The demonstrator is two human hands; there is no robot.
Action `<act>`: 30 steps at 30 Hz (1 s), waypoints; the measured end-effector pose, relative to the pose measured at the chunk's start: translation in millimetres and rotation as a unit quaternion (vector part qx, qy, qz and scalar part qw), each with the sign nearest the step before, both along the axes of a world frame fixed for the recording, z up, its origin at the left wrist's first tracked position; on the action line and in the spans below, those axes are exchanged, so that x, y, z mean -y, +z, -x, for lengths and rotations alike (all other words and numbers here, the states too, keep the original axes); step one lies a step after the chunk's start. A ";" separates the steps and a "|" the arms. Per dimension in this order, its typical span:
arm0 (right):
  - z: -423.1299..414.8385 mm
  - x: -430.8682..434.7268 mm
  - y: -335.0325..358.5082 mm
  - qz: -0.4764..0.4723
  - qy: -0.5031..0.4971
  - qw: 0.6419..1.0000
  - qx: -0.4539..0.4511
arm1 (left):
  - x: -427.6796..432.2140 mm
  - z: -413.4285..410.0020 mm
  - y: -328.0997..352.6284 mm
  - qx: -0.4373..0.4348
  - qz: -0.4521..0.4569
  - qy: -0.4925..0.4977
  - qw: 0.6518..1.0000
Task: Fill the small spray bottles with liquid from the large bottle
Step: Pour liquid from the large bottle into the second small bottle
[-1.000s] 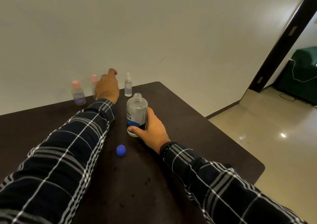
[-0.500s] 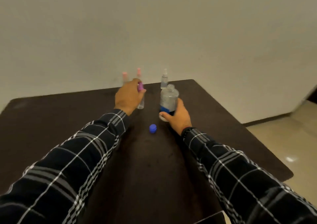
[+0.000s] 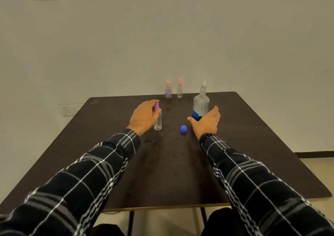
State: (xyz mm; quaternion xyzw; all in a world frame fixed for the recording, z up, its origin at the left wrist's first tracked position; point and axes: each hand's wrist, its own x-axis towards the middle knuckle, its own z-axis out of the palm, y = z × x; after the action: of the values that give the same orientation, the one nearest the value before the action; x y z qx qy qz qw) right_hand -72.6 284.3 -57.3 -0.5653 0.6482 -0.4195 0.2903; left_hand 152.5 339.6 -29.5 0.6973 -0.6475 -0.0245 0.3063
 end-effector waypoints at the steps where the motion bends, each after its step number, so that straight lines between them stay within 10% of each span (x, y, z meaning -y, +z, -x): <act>1: -1.0 -1.6 0.4 -0.024 -0.004 1.000 0.005 | -4.6 0.9 0.0 -0.003 -0.005 0.003 1.000; 8: -28.1 -26.6 7.8 0.175 -0.021 0.981 -0.085 | -23.8 -1.8 -16.9 -0.032 -0.047 0.013 0.998; 12: -56.6 -25.2 9.5 0.061 0.298 0.950 -0.066 | -26.8 1.2 -26.1 -0.079 -0.043 0.017 0.996; 22: -100.2 -27.8 4.0 0.029 0.239 0.970 -0.008 | -31.0 -0.2 -33.8 -0.131 -0.074 0.035 0.988; 30: -91.1 -19.4 11.0 0.059 0.340 0.927 -0.144 | -32.5 1.6 -38.4 -0.167 -0.073 0.027 0.983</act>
State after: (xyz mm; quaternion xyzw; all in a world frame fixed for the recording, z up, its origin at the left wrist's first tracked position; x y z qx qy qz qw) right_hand 18.6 303.7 -46.4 -0.8223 0.4255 -0.2477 0.2853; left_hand 151.0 372.1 -67.9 0.7207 -0.5649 -0.1798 0.3595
